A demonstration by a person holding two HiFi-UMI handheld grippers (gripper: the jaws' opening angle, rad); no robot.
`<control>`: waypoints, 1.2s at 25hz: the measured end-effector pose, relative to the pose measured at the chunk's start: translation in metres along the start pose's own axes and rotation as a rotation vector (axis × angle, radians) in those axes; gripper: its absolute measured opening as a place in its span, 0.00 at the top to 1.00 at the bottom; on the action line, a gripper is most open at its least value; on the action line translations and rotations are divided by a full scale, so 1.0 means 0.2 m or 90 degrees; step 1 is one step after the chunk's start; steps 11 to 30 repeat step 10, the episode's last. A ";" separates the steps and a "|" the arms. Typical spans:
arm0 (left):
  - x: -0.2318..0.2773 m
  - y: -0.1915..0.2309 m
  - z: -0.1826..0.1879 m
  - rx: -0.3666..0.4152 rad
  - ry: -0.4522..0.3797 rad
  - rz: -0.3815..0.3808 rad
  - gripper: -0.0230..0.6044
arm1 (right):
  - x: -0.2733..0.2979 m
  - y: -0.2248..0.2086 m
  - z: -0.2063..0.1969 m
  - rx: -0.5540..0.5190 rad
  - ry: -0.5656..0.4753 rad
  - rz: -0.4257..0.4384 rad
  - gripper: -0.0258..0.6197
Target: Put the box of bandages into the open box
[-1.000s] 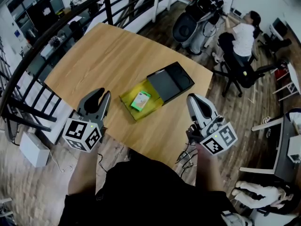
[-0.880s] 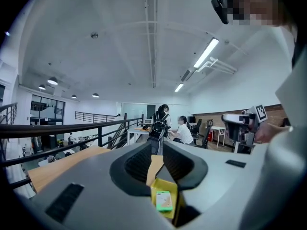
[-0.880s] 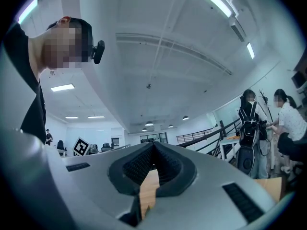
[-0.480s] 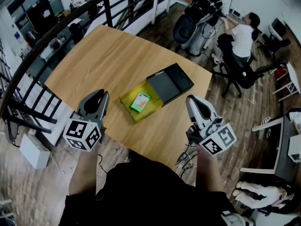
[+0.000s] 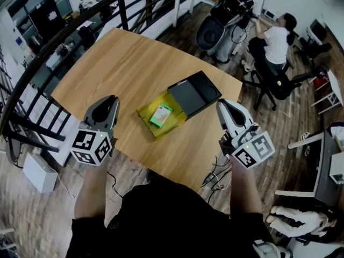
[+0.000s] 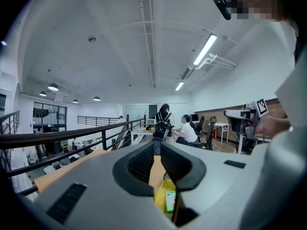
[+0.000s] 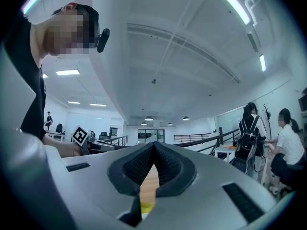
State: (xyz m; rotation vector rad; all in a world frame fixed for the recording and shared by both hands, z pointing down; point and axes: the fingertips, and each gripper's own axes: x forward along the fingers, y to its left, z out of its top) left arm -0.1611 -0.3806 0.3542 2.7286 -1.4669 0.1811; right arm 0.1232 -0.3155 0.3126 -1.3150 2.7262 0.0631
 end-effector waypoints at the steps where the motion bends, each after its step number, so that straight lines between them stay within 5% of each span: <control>1: 0.00 0.01 0.01 -0.003 -0.004 0.002 0.89 | 0.00 -0.01 0.01 0.003 -0.008 -0.005 0.91; 8: -0.01 0.03 0.05 -0.050 -0.041 0.023 0.89 | 0.01 -0.02 0.03 0.052 -0.043 -0.015 0.91; 30: 0.00 0.03 0.04 -0.051 -0.037 0.021 0.89 | 0.03 0.01 0.01 0.052 -0.037 -0.009 0.91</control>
